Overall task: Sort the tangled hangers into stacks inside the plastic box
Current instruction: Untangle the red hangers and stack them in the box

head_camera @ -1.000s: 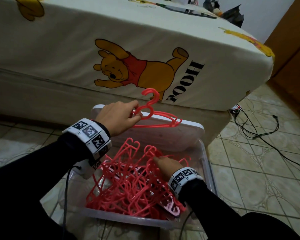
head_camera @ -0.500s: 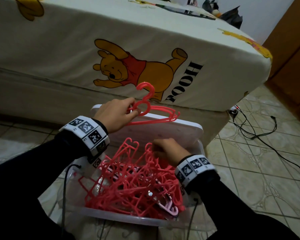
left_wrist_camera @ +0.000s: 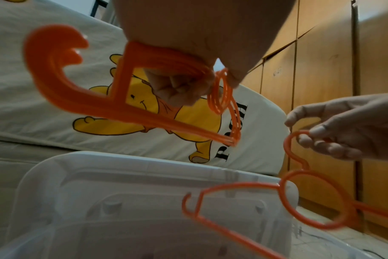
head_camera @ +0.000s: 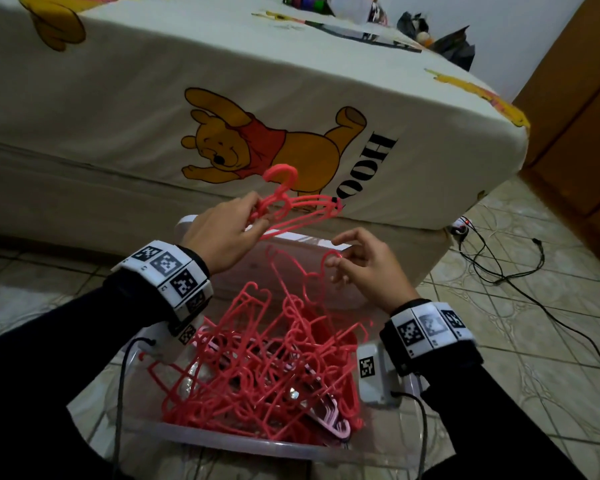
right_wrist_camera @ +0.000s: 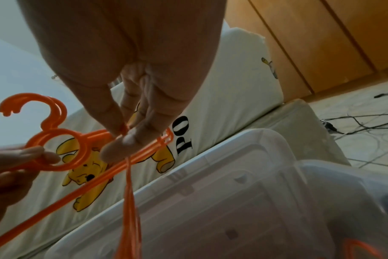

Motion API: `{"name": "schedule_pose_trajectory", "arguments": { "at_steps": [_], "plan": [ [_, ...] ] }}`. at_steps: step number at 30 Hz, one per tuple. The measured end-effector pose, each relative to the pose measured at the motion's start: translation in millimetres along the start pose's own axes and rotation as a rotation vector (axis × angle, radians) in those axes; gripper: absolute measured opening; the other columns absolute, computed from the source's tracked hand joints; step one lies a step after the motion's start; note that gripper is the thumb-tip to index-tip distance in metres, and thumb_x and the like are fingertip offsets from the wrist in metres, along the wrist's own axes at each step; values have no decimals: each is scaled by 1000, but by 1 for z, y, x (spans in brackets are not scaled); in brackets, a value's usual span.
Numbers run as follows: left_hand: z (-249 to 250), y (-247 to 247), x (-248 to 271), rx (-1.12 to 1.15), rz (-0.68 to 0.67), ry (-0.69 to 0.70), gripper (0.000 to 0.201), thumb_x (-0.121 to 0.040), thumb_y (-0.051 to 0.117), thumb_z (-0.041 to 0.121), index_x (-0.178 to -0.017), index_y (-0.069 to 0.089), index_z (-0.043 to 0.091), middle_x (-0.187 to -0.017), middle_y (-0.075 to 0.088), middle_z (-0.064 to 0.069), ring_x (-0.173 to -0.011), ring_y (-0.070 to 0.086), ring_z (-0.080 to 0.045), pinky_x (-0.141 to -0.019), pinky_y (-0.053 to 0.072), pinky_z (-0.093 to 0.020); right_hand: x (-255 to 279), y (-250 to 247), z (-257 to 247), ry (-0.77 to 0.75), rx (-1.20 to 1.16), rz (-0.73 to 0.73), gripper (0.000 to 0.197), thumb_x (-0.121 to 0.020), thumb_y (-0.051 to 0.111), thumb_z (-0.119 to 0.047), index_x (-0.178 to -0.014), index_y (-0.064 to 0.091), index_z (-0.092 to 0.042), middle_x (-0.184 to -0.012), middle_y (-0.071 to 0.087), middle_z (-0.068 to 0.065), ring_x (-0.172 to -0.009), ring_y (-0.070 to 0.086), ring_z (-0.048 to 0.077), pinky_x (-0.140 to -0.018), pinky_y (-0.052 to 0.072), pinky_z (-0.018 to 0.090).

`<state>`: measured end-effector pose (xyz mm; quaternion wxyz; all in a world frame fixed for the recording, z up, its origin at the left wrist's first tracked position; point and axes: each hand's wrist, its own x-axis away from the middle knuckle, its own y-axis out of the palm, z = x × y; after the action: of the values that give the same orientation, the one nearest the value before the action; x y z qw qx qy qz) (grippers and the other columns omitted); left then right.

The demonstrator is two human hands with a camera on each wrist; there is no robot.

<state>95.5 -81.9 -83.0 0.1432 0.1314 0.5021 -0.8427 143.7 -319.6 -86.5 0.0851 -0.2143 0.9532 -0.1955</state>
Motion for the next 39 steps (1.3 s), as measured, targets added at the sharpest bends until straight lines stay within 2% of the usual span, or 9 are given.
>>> {"name": "schedule_pose_trajectory", "arguments": {
  "at_steps": [9, 13, 17, 20, 25, 28, 31, 36, 39],
  "plan": [
    [-3, -2, -4, 70, 41, -68, 15, -96, 45, 40, -93, 49, 25, -73, 48, 10, -72, 48, -21, -61, 29, -33, 8, 10, -16, 68, -483, -166, 25, -93, 41, 10, -98, 63, 0, -82, 69, 13, -68, 70, 17, -64, 57, 23],
    [-3, 0, -3, 70, 7, -45, 14, -96, 46, 39, -89, 46, 26, -69, 49, 11, -69, 49, -21, -57, 28, -33, 14, 20, -14, 36, -296, -197, 21, -86, 54, 12, -97, 64, -2, -73, 68, 5, -63, 66, 8, -64, 53, 20],
    [-2, 0, -2, 49, -77, 1, 20, -96, 45, 42, -88, 48, 23, -69, 54, 7, -67, 51, -17, -51, 29, -27, 16, 24, -13, -20, -58, -171, 9, -85, 63, 2, -90, 65, -5, -79, 70, 13, -70, 66, 17, -68, 55, 29],
    [-1, 1, 0, 120, -206, 51, 25, -95, 45, 45, -87, 48, 22, -69, 54, 4, -65, 51, -17, -57, 34, -32, 15, 21, -14, -162, 98, -81, 7, -85, 65, -3, -86, 65, -9, -71, 69, 7, -59, 64, 5, -57, 50, 18],
    [1, 6, 6, 109, -384, 110, 44, -79, 37, 71, -94, 49, 31, -82, 58, 12, -73, 55, -6, -63, 42, -30, 10, 14, -16, -278, 225, 127, 1, -86, 67, -13, -87, 67, -13, -67, 67, -2, -60, 64, 8, -60, 55, 31],
    [1, 12, 8, 4, -433, 178, 34, -83, 47, 66, -95, 45, 34, -84, 54, 17, -74, 52, 0, -60, 38, -24, 12, 15, -19, -342, 202, 164, 3, -86, 66, -13, -87, 66, -16, -66, 66, -4, -57, 62, 4, -55, 53, 26],
    [1, 16, 10, -103, -427, 241, 20, -92, 46, 52, -89, 41, 32, -76, 50, 14, -69, 49, -7, -56, 31, -25, 12, 16, -21, -372, 192, 171, 5, -87, 66, -13, -90, 65, -17, -69, 66, -3, -58, 63, 5, -54, 53, 25],
    [1, 12, 7, -230, -303, 258, 21, -94, 39, 50, -87, 43, 31, -73, 54, 10, -67, 52, -13, -53, 29, -29, 10, 12, -13, -326, 135, 160, 20, -86, 65, -13, -96, 54, -27, -67, 67, 3, -58, 64, 11, -55, 53, 25],
    [-3, 9, 4, -265, -216, 214, 25, -93, 39, 51, -86, 46, 28, -69, 54, 8, -66, 55, -16, -50, 26, -28, 4, 8, 5, -239, 286, 126, 15, -86, 64, -12, -87, 56, -24, -65, 66, -4, -58, 62, 2, -57, 49, 13]
  ]
}}
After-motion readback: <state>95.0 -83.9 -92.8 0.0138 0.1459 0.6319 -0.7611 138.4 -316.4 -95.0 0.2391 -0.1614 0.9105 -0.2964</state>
